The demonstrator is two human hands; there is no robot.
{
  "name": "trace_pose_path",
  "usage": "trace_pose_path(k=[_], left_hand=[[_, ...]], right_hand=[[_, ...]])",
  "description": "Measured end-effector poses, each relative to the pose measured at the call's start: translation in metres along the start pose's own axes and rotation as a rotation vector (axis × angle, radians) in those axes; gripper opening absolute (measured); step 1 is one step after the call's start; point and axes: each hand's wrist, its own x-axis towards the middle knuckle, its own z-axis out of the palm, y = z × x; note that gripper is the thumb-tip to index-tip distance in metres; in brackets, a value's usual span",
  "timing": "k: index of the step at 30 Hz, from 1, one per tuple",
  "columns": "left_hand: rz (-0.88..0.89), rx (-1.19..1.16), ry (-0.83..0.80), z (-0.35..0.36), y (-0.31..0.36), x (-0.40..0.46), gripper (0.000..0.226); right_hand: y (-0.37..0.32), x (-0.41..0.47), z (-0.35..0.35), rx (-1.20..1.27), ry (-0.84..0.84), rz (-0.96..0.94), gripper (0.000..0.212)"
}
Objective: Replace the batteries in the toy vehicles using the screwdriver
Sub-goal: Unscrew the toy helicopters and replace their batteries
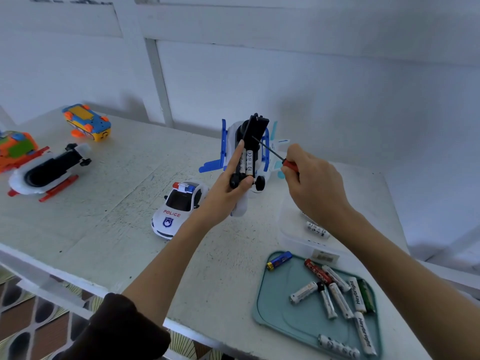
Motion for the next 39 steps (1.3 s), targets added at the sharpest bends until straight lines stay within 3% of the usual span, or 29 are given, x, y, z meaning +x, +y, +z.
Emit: trace_pose_path(k=[17,28,39], left_hand=[[0.112,0.486,-0.121,0.011,0.011,0.041,0.063],[0.185,0.591,-0.135,0.034,0.02,0.053,0.064],[0.167,0.548,-0.185,0.045,0.025,0.067,0.061]], right_hand=[[0.033,-0.045,-0.035,-0.026,-0.117,0.169,0.011],[0.045,-0.059,-0.041,0.022,-0.062,0.217,0.01],[0.054,-0.075,-0.017,-0.025,-0.058,0.17,0.012]])
